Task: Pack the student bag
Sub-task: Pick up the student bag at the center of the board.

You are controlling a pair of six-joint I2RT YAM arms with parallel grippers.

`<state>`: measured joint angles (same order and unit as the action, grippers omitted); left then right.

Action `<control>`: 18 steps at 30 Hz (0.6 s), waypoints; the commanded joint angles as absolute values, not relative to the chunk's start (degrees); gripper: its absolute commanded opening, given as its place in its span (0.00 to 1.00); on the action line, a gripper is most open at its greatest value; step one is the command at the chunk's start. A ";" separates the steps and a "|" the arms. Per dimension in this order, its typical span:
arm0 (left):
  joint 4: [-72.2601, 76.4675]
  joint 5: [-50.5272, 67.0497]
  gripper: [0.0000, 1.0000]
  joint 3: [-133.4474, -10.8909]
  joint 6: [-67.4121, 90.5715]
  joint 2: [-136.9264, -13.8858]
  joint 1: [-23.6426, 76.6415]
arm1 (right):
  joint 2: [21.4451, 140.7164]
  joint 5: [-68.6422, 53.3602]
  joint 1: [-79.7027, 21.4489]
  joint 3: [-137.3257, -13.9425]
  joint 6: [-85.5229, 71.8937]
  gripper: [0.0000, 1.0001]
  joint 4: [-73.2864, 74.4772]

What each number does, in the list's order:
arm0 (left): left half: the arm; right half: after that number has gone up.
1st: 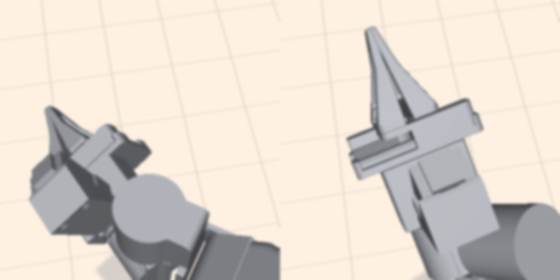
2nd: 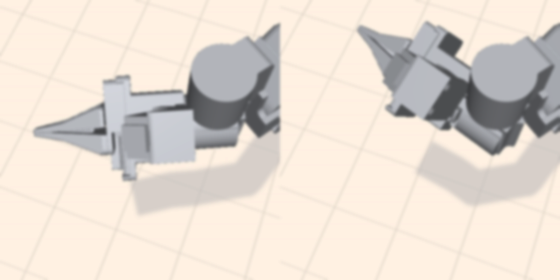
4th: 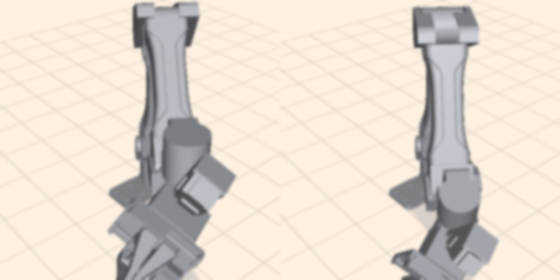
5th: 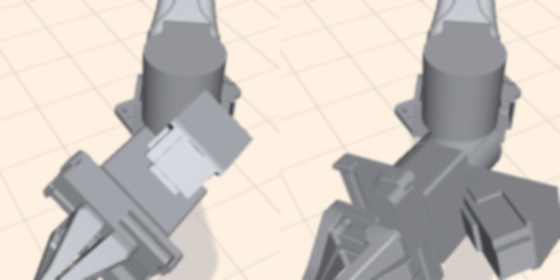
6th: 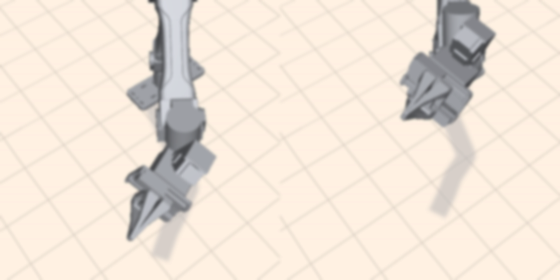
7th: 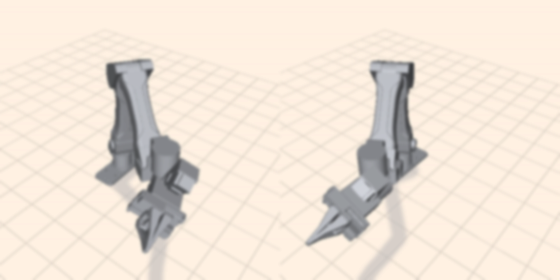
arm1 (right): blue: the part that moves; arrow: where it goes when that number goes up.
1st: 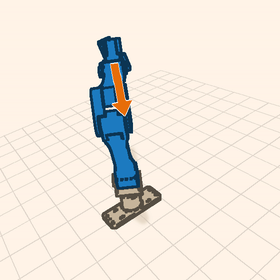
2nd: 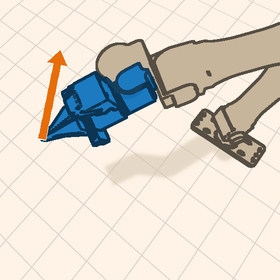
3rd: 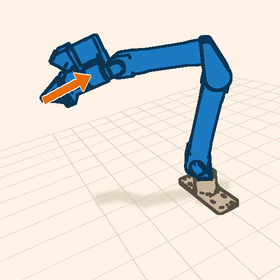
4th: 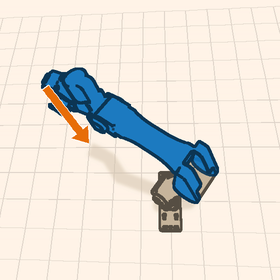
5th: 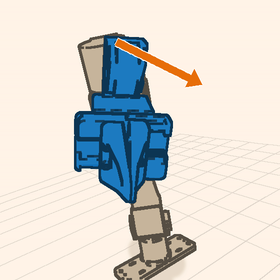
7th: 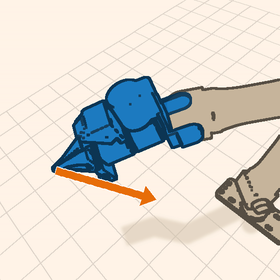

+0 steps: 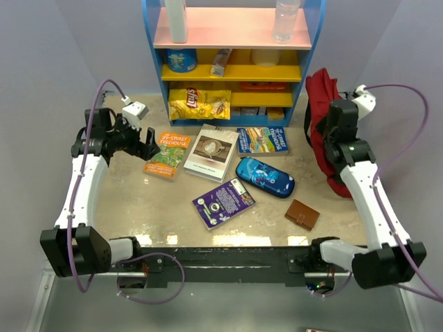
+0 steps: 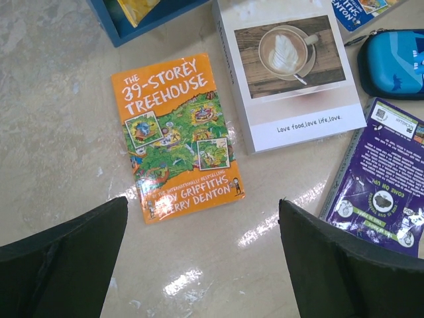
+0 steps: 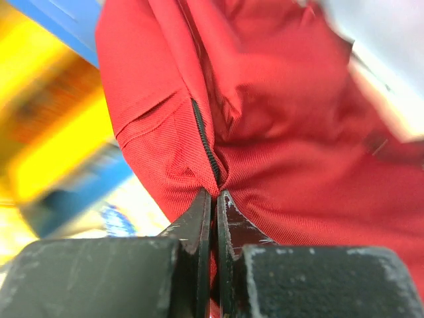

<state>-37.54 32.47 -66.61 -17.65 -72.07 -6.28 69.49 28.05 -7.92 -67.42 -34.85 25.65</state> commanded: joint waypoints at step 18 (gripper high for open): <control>-42.54 38.49 1.00 -72.33 -17.23 -69.61 -6.15 | 48.79 31.38 -16.61 -86.83 -36.04 0.00 32.17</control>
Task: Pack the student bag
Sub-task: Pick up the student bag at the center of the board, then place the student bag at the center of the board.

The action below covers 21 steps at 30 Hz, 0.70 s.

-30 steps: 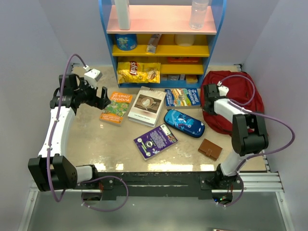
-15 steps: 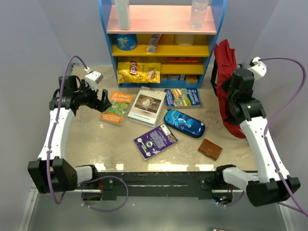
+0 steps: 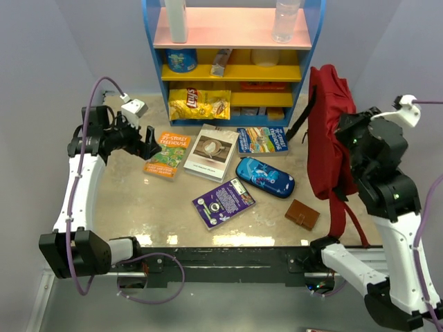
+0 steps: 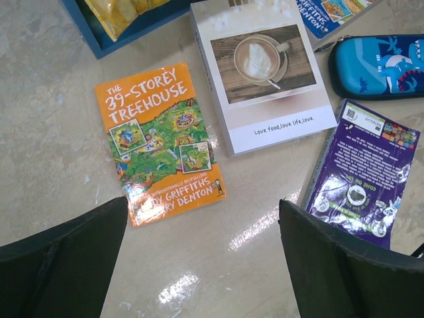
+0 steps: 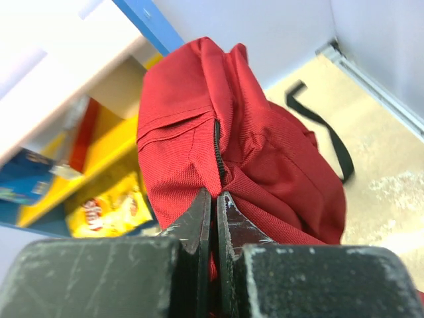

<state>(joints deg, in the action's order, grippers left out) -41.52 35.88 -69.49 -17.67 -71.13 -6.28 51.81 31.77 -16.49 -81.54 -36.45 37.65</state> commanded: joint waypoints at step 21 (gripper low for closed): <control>-42.54 29.88 1.00 -87.71 -5.27 -72.42 -6.15 | 48.59 -2.96 -16.52 -86.48 -31.47 0.00 20.41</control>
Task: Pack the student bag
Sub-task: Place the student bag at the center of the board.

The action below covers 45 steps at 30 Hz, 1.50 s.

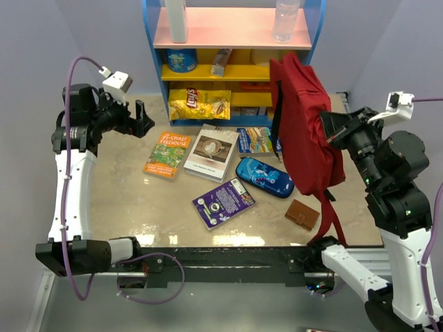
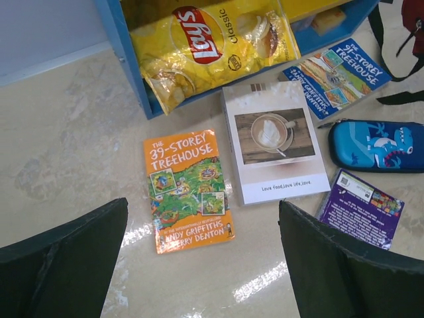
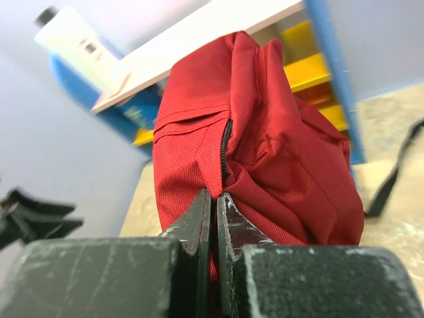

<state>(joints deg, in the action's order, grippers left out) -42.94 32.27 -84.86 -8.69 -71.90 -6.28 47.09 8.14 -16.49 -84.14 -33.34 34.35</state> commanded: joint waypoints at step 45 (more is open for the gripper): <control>-38.58 15.29 1.00 -88.68 -11.51 -70.49 -8.44 | 100.46 10.98 -80.16 -71.09 -25.84 0.96 -0.18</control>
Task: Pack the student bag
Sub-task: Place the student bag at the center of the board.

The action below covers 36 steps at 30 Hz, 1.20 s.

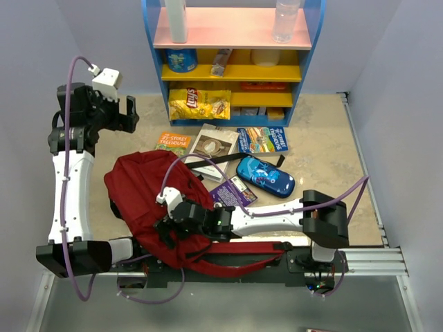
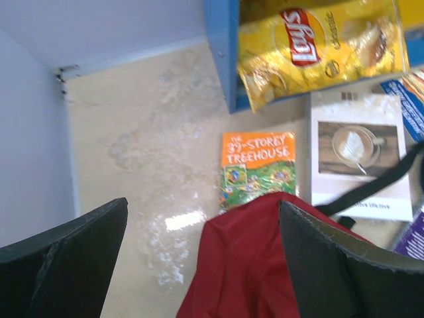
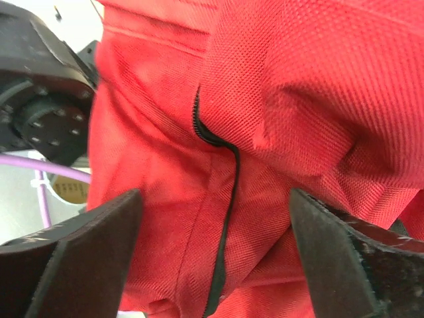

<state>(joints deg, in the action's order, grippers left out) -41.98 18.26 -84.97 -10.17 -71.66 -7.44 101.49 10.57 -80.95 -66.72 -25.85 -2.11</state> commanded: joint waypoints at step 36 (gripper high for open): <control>-39.47 22.15 1.00 -83.06 -15.47 -69.96 -8.52 | 105.39 5.10 -56.95 -67.76 -21.80 0.10 -3.16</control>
